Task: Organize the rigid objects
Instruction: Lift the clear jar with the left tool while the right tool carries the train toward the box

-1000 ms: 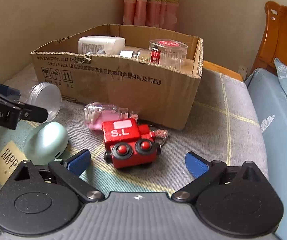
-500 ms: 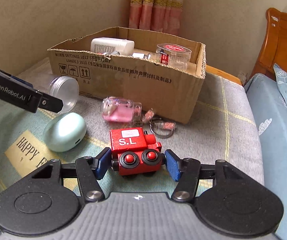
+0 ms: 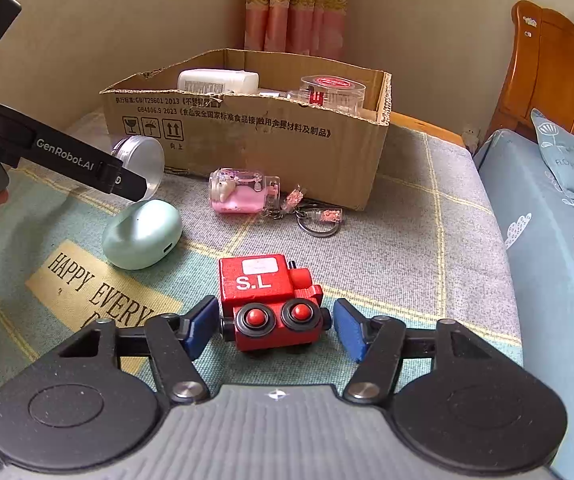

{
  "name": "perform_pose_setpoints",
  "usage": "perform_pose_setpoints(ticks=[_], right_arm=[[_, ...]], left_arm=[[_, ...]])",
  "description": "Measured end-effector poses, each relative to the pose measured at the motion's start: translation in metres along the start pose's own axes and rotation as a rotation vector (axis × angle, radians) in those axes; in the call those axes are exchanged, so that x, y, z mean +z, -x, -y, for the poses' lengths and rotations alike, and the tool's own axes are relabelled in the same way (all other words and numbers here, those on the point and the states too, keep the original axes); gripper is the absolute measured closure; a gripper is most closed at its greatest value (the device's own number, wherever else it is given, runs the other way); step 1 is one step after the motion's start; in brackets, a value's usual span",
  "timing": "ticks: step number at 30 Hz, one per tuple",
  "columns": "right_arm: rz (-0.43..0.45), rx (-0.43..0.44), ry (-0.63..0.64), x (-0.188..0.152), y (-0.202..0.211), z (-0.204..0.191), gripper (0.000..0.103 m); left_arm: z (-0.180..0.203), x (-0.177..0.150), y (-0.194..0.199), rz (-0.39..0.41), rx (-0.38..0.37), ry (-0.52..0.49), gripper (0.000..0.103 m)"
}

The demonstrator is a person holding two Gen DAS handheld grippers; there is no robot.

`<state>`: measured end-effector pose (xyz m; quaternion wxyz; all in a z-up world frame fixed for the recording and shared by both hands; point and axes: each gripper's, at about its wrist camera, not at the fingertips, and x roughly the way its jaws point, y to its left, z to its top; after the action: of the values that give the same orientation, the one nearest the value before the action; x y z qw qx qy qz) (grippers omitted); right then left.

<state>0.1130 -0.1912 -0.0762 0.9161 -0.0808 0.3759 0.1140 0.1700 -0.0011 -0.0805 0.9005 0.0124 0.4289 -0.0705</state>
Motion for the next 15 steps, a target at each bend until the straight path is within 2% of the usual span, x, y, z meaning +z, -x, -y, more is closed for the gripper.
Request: perform_pose_setpoints(ticks=[8,15], right_arm=[[-0.004,0.005,0.010,-0.001,0.002,-0.001,0.031],[0.012,0.011,0.034,0.007,0.000,-0.001,0.030]], left_arm=[[-0.014,-0.004,0.008,-0.003,0.050,-0.021,0.007],[-0.012,0.000,0.009,0.019,0.036,-0.049,0.007]])
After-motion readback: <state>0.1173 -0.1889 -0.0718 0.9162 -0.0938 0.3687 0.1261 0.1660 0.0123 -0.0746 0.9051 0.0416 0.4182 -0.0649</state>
